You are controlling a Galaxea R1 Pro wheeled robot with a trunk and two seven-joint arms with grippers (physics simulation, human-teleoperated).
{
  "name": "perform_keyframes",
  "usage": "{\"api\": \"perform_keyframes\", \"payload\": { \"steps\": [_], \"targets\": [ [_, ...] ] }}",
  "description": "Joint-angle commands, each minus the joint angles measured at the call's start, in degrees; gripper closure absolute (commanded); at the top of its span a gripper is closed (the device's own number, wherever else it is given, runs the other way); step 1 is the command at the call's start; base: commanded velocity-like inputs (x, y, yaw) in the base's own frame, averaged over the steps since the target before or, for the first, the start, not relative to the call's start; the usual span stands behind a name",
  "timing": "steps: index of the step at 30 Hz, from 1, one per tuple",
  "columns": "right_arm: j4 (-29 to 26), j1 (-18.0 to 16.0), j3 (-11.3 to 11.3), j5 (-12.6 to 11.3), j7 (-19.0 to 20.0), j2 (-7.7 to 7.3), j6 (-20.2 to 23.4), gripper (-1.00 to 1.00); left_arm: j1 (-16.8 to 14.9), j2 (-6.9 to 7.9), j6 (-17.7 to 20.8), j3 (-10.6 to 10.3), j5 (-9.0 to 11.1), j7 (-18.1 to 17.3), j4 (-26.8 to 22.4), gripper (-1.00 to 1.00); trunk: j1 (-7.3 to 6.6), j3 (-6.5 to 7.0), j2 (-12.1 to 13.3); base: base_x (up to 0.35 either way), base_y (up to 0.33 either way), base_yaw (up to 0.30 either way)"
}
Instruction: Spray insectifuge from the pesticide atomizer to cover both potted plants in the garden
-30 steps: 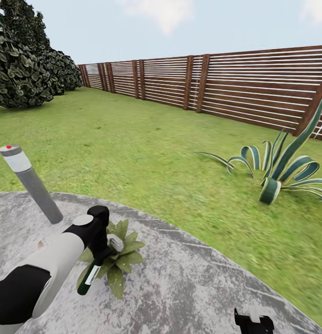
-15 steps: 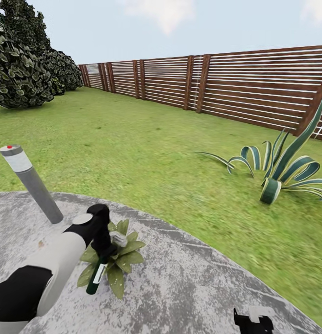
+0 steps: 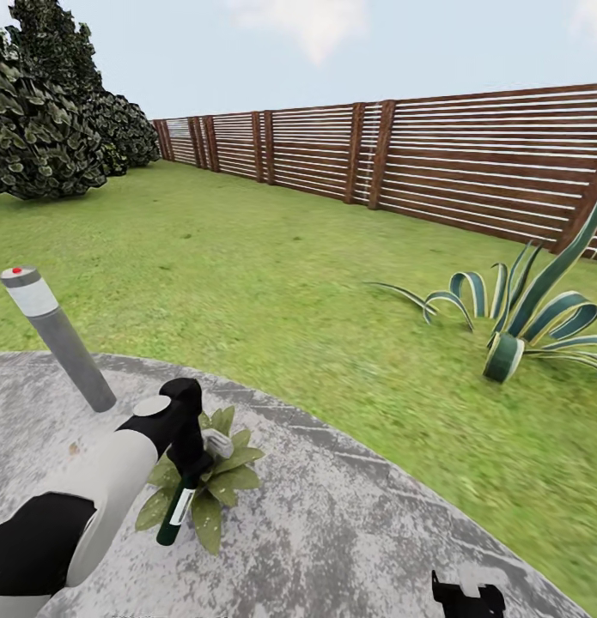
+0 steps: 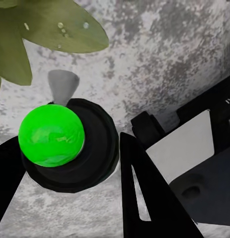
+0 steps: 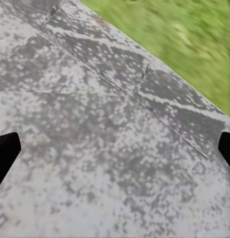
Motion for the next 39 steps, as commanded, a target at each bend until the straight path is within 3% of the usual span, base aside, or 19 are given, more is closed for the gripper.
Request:
{"api": "perform_keyframes", "payload": {
  "steps": [1,11,17,25,30,37,39],
  "targets": [
    [0.1,0.0,-0.3,0.6,-0.3,-0.02,-0.2,-1.00,0.0,-0.01,0.6,-0.3,-0.4,-0.6,-0.1,1.00,-0.01,-0.05,0.0,0.013,-0.266,0.252],
    [0.1,0.0,-0.3,0.6,-0.3,0.06,-0.2,-1.00,0.0,0.28,0.6,-0.3,-0.5,-0.6,-0.1,1.00,-0.01,-0.05,0.0,0.063,-0.258,0.259],
    [0.1,0.0,-0.2,0.6,-0.3,0.07,-0.2,-1.00,0.0,0.37,0.6,-0.6,-0.7,-0.6,0.1,1.00,-0.01,-0.05,0.0,0.028,-0.013,0.023],
    [0.0,0.0,-0.3,0.6,-0.4,0.07,-0.2,-1.00,0.1,0.38,0.6,-0.7,-0.7,-0.6,0.4,1.00,-0.01,-0.05,0.0,0.000,0.000,0.246],
    [0.0,0.0,-0.3,0.7,-0.3,-0.39,-0.2,-1.00,1.4,0.11,0.8,-0.2,-0.6,-0.6,0.7,1.00,-0.01,-0.05,0.0,0.000,0.000,0.080],
    [0.0,0.0,-0.2,0.7,-0.2,-0.20,-0.1,-1.00,5.5,-0.32,0.9,-0.1,0.0,-0.4,0.2,1.00,-0.01,-0.05,0.0,0.000,0.000,0.002],
    [0.0,0.0,-0.3,0.7,-0.3,-0.13,-0.1,-1.00,5.7,-0.42,0.9,0.2,0.1,1.9,0.0,1.00,-0.01,-0.05,0.0,0.000,0.000,0.000]
  ]
}}
